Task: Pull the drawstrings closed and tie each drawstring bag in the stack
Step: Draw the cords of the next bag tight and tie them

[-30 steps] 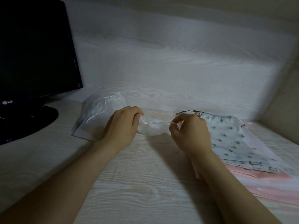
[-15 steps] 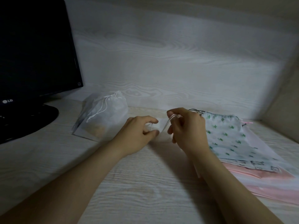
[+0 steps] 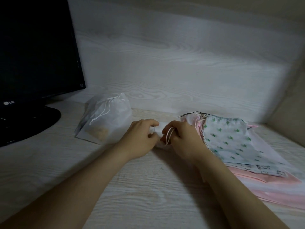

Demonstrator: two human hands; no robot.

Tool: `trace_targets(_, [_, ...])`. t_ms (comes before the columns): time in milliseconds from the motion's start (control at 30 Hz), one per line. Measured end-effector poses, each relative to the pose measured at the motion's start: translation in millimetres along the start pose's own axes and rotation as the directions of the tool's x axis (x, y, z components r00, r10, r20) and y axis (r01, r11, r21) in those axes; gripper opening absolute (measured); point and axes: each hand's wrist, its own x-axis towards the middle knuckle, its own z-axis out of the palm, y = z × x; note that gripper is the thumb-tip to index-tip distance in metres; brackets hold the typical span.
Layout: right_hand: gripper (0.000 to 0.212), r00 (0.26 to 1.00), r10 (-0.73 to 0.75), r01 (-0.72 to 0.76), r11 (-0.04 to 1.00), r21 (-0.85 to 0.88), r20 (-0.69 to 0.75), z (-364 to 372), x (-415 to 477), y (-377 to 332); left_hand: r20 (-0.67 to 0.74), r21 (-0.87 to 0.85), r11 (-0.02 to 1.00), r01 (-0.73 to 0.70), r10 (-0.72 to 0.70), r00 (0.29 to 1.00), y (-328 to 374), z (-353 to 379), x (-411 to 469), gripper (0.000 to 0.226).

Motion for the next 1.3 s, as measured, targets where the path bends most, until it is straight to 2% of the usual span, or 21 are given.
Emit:
trace_targets(100, [0.032,0.996,0.030,-0.029,1.000,-0.010,0.082,-1.1,1.2,3.5,-0.073,-0.066,0.998,-0.013,0.008,0.997,-2.0,4.7,1.3,0.048])
trace_targets(167, [0.036,0.986,0.136,-0.153,0.971,0.184,0.100,-0.1,1.5,4.3,-0.095,-0.166,0.986,-0.006,-0.010,0.995,-4.4,6.7,2.4,0.049])
trace_targets(300, [0.034,0.925,0.366,-0.346,0.710,0.614,0.098,-2.2,4.8,-5.4,-0.076,-0.278,0.961,0.010,-0.032,0.997,-5.1,5.2,4.8,0.057])
trace_targets(467, [0.027,0.878,0.459,-0.349,0.423,0.836,0.134,-7.8,8.0,-5.9,-0.004,-0.423,0.906,0.032,-0.038,0.999,4.7,2.8,1.5,0.075])
trace_targets(500, [0.025,0.873,0.467,-0.358,0.414,0.837,0.142,-7.1,7.2,-5.9,0.016,-0.462,0.886,0.050,-0.049,0.999,6.3,2.1,0.9,0.080])
trace_targets(533, [0.023,0.870,0.475,-0.372,0.450,0.812,0.135,-6.1,5.9,-5.7,0.034,-0.492,0.868,0.066,-0.056,0.998,7.2,1.5,0.5,0.083])
trace_targets(600, [0.020,0.881,0.463,-0.386,0.591,0.708,0.095,-2.6,3.3,-7.1,0.065,-0.529,0.845,0.080,-0.054,0.996,9.2,0.4,-0.5,0.086])
trace_targets(667, [0.027,0.911,0.406,-0.363,0.702,0.612,0.075,0.6,0.9,-9.3,0.089,-0.549,0.832,0.077,-0.033,0.995,11.6,0.3,-1.5,0.087])
trace_targets(767, [0.035,0.940,0.328,-0.322,0.768,0.553,0.092,2.1,-1.7,-10.7,0.110,-0.563,0.823,0.067,-0.005,0.994,14.3,0.5,-2.9,0.087])
trace_targets(867, [0.025,0.931,0.352,-0.338,0.719,0.608,0.103,2.9,1.0,-7.6,0.135,-0.569,0.818,0.084,-0.008,0.991,13.1,0.0,-2.4,0.087])
trace_targets(967, [0.012,0.896,0.419,-0.373,0.531,0.761,0.147,-0.4,6.3,-6.1,0.186,-0.547,0.824,0.151,-0.056,0.981,12.9,1.1,-2.1,0.082])
trace_targets(1000, [0.011,0.890,0.433,-0.374,0.505,0.778,0.147,-2.1,6.9,-5.8,0.201,-0.533,0.828,0.176,-0.078,0.976,13.5,1.5,-1.7,0.077])
trace_targets(1167, [0.014,0.890,0.452,-0.312,0.518,0.796,0.055,-2.8,5.6,-5.8,0.173,-0.466,0.847,0.256,-0.197,0.965,14.0,0.9,1.8,0.049])
trace_targets(1300, [0.017,0.898,0.440,-0.266,0.550,0.792,-0.004,-2.8,7.3,-4.2,0.260,-0.448,0.863,0.235,-0.126,0.957,13.5,-2.3,0.8,0.023])
